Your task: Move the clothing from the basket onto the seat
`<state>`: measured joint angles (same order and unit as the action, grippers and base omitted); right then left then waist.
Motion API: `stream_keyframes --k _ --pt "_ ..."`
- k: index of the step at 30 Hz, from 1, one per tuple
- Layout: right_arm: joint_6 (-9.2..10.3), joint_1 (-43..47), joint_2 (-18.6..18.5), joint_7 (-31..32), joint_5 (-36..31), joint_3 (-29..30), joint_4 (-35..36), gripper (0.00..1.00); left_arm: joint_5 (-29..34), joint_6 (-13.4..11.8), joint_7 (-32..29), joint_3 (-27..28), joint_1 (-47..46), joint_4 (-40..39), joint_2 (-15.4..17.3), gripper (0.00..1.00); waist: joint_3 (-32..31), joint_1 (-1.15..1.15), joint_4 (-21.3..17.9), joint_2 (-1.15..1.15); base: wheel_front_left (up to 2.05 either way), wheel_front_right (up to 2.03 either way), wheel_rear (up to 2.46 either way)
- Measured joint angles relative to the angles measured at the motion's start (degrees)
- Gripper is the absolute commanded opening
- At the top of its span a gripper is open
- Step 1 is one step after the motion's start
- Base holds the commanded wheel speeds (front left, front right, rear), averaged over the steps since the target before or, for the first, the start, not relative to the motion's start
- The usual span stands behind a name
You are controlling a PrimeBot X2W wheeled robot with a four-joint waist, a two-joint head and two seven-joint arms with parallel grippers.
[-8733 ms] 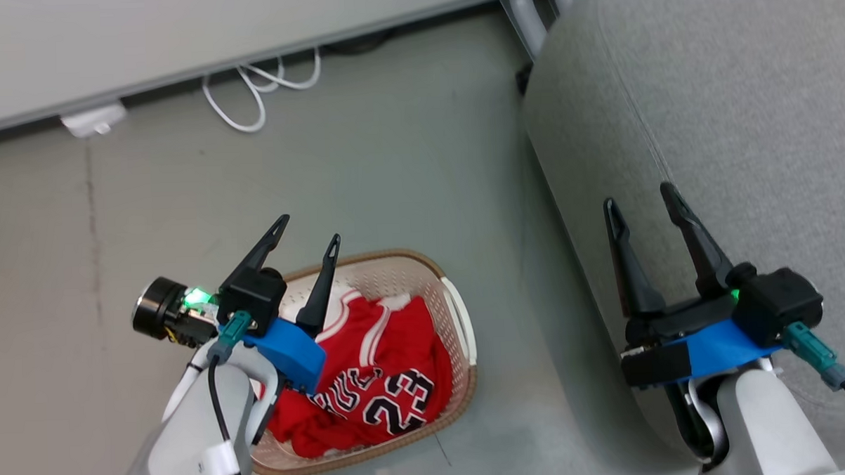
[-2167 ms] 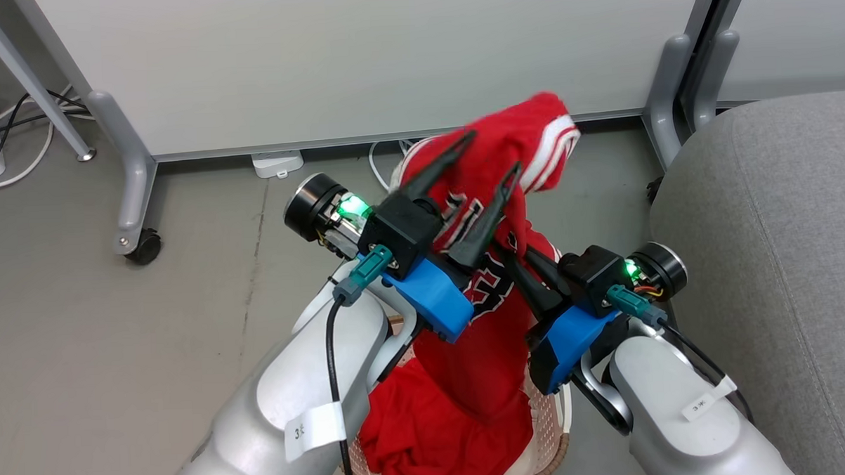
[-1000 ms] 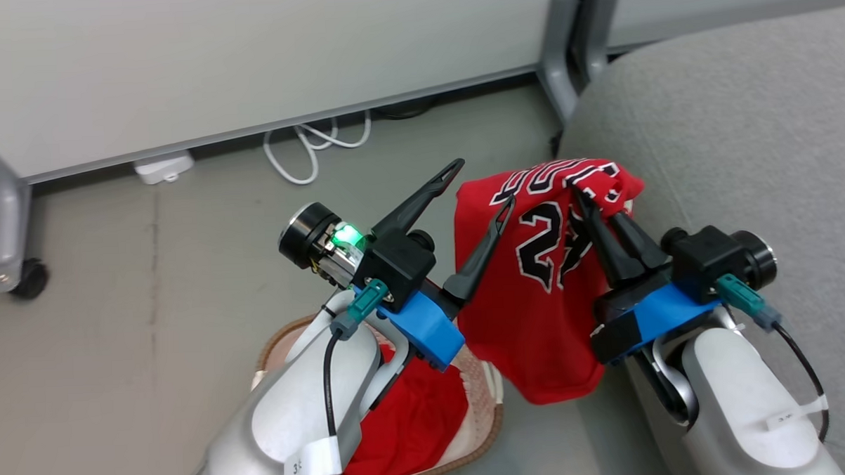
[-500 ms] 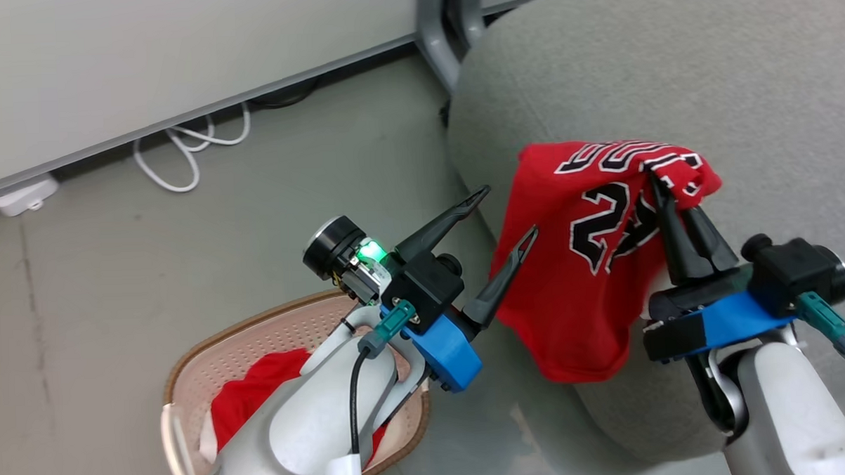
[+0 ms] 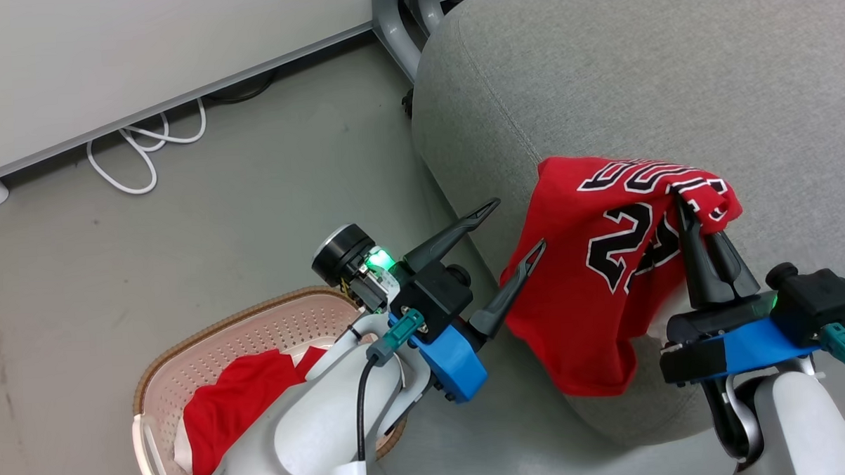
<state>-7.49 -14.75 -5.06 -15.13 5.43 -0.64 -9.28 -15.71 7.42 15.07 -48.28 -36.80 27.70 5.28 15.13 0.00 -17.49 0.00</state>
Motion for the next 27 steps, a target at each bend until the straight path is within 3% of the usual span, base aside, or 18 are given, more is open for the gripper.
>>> stream_keyframes --k 6,15,22,27 --pt "0.0 -3.8 0.0 0.0 0.2 -0.2 1.2 0.0 0.4 0.0 0.0 0.7 -0.9 -1.5 0.5 1.0 1.5 0.0 0.5 0.0 0.0 0.0 0.0" --pt "0.0 -21.0 -2.4 0.0 0.8 6.3 3.8 0.0 2.8 0.0 0.0 1.6 -5.3 -3.6 2.7 1.0 9.2 0.0 1.4 0.0 0.0 0.0 0.0" --pt "0.0 -35.6 -9.3 0.0 0.3 14.1 4.4 0.0 4.8 -0.2 -0.3 2.1 -10.5 -6.0 4.7 1.0 18.1 0.01 2.2 0.0 0.0 0.0 0.0" --pt "0.0 -41.5 -15.0 0.0 0.9 19.8 0.3 0.0 5.7 -0.4 -0.9 2.2 -12.6 -7.9 5.5 1.0 24.2 0.01 2.5 0.0 0.0 0.0 0.0"
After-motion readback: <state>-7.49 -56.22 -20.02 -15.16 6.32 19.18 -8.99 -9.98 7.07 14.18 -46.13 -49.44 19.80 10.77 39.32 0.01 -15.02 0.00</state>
